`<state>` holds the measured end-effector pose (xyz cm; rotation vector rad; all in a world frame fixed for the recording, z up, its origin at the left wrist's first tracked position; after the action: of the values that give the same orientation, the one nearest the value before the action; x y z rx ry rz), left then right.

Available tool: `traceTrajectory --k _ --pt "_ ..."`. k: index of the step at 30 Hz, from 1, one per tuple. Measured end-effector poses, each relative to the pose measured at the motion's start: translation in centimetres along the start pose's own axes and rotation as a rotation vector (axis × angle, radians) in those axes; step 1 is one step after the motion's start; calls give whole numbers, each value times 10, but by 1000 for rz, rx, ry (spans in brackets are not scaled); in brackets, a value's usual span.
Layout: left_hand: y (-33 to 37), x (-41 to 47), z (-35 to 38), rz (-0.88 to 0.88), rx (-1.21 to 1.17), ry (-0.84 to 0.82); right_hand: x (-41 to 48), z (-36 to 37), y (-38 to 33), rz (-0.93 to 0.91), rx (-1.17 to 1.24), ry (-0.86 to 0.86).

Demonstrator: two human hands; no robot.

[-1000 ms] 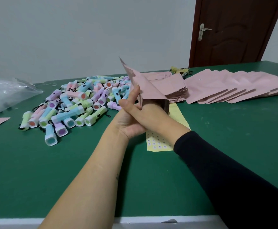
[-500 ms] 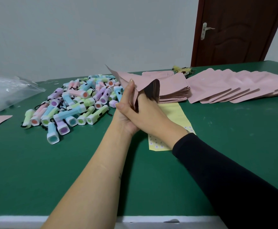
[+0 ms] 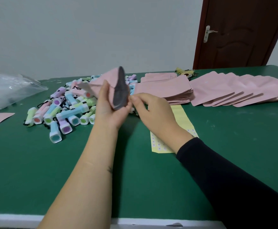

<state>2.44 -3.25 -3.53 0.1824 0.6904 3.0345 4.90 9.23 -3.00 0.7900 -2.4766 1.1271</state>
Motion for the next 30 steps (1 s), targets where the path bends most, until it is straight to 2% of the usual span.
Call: traceTrajectory --k 2,4,9,11,15,17,21,25,27,30 --pt "19 -5 -11 91 -62 63 3 2 10 63 -66 -23" --pt "33 -8 -16 118 -112 57 6 7 21 104 -164 -111" --pt "50 -12 -9 131 -231 -38 21 43 18 29 -355 -480" --pt "53 -13 -5 144 -266 -94 32 64 3 -17 -395 -560" --pt "55 -14 1 164 -305 -166 59 115 -17 20 -605 -723" --pt "55 -13 2 171 -312 -180 70 132 -19 -1 -690 -690" --pt "51 -11 3 161 -319 -193 82 128 -28 -123 -834 -367" --pt "46 -9 5 135 -290 -199 67 99 -21 -150 -832 -482" --pt "43 -7 7 133 -276 -207 55 67 -12 -81 -632 -360" --pt "33 -3 10 126 -261 -205 40 12 1 21 -253 -57"
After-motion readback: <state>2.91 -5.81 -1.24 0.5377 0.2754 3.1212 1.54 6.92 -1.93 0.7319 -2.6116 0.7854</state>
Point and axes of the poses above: each hand's wrist, its own x-axis towards the middle knuckle, its own z-axis out of the palm, y = z × x, the point moved 3 cm from there along x, towards the middle knuckle, and after that the axes turned 11 degrees about -y, right-handed, at the moved point
